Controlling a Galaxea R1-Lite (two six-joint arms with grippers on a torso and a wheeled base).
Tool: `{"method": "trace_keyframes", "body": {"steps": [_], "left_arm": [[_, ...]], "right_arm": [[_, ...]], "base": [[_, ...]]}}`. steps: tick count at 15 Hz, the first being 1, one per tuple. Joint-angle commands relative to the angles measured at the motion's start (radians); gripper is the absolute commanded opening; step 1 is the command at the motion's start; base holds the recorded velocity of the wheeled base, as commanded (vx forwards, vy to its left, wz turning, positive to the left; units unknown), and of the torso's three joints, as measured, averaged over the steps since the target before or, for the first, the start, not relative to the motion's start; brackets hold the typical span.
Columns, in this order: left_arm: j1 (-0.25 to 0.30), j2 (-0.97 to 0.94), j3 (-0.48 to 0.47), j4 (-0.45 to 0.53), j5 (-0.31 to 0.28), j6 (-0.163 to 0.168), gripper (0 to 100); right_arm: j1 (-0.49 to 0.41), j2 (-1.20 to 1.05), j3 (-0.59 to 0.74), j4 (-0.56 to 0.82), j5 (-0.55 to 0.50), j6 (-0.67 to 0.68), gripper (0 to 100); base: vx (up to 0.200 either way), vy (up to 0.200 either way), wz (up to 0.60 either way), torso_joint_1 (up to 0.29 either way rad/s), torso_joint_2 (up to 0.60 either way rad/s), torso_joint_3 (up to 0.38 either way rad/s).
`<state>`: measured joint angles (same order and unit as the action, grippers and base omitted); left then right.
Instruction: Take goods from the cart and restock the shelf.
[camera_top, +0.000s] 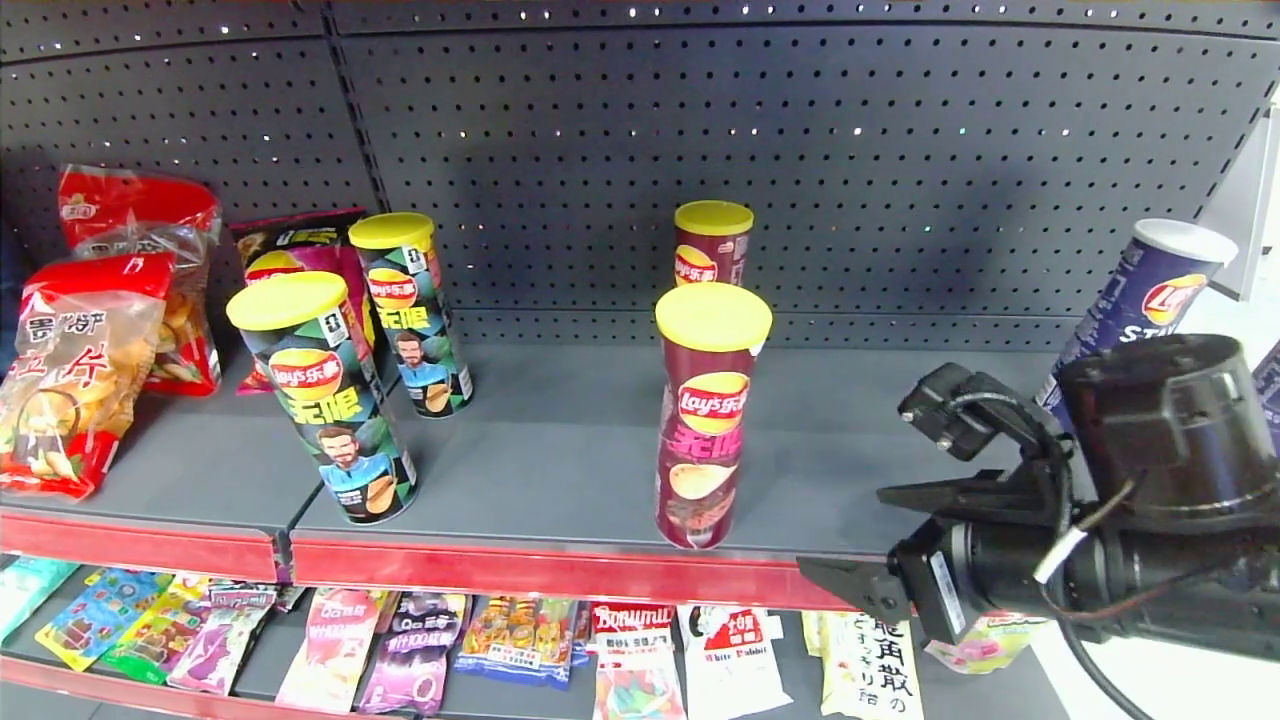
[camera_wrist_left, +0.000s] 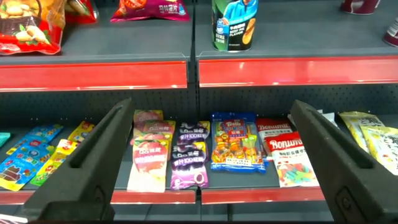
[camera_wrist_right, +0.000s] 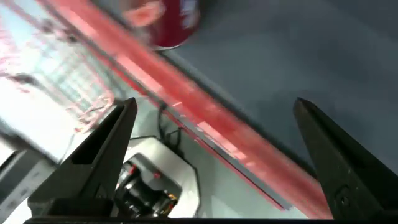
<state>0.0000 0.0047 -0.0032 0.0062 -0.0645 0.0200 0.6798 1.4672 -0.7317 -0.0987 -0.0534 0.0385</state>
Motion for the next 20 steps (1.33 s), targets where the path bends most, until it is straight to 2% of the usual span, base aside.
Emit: {"method": "trace_keyframes", "body": {"steps": [1, 5, 20], "left_arm": [[0.000, 0.001, 0.000, 0.000, 0.000, 0.000, 100], [0.000, 0.001, 0.000, 0.000, 0.000, 0.000, 100], [0.000, 0.001, 0.000, 0.000, 0.000, 0.000, 100]], "right_arm": [[-0.014, 0.074, -0.037, -0.001, -0.013, -0.005, 100], [-0.055, 0.157, -0.101, 0.001, -0.080, -0.017, 100], [-0.049, 0.275, -0.190, -0.001, -0.123, -0.039, 100]], "base": [[0.000, 0.000, 0.00, 0.000, 0.00, 0.000], [0.000, 0.000, 0.00, 0.000, 0.00, 0.000], [0.000, 0.000, 0.00, 0.000, 0.00, 0.000]]}}
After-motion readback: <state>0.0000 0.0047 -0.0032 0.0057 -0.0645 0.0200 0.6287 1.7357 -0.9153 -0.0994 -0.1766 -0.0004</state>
